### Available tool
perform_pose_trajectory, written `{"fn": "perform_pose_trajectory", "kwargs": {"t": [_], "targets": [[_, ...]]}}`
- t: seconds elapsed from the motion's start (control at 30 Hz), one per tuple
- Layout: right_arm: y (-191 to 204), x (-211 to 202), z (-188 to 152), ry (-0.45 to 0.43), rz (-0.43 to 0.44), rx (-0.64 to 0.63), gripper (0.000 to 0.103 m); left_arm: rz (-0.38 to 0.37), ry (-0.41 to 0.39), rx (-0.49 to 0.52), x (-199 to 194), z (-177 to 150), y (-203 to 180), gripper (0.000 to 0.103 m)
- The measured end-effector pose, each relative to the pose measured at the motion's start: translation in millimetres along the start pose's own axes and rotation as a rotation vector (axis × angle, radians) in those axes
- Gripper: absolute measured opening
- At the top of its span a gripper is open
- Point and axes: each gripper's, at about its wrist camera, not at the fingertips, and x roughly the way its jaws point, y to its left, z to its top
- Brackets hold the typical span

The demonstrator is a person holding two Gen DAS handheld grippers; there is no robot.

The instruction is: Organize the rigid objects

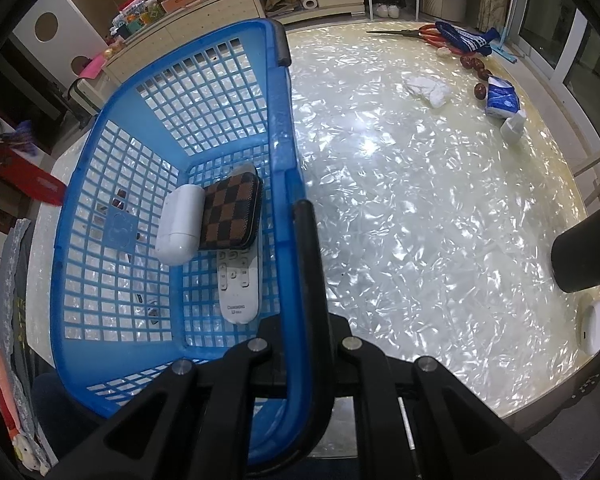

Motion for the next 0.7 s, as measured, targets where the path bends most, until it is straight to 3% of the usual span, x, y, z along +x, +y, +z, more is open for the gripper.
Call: {"fn": "perform_pose_trajectory", "kwargs": {"t": [0.37, 0.47, 0.7], "targets": [[-1.6, 0.3, -0.1, 0.004, 0.014, 0.012, 0.007, -0.013, 0.165, 0.048, 93.0, -7.4, -0.3, 0.055], [-2.7, 0.7, 0.0, 0.0, 0.019, 0.023, 0.007, 0.018, 0.217, 0.067, 118.8, -8.0, 1.8, 0.055], [-3.4, -0.2, -0.2, -0.001, 0.022, 0.024, 0.007, 0.02, 0.293, 0.093, 151.1, -6.2, 8.8, 0.055]]}}
